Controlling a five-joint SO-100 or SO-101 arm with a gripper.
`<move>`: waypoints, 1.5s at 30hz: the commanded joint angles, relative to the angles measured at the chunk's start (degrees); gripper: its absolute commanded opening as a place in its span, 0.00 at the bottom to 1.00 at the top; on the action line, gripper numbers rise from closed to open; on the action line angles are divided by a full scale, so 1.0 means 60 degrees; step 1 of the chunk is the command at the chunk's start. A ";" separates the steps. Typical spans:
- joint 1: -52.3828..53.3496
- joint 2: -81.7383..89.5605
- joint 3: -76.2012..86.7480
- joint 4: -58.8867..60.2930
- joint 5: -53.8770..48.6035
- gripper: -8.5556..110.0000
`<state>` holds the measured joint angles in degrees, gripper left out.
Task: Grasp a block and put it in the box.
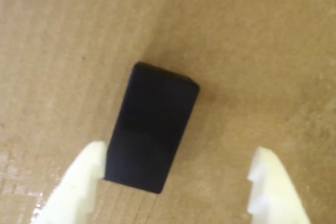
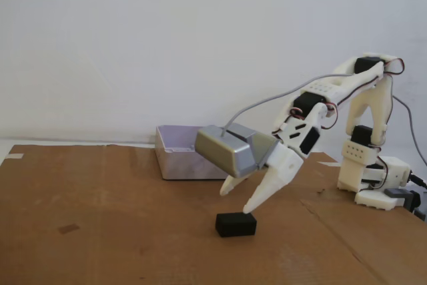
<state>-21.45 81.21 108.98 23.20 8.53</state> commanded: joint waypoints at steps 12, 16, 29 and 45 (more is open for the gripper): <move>0.0044 0.0366 -0.1069 -0.0425 0.0015 0.43; 0.0015 0.0366 -0.1128 -0.0425 0.0029 0.42; -0.0278 -0.0322 -0.1670 -0.0396 0.0029 0.42; -0.0249 -0.0864 -0.1641 -0.0366 0.0029 0.42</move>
<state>-23.29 73.92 103.80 23.20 8.53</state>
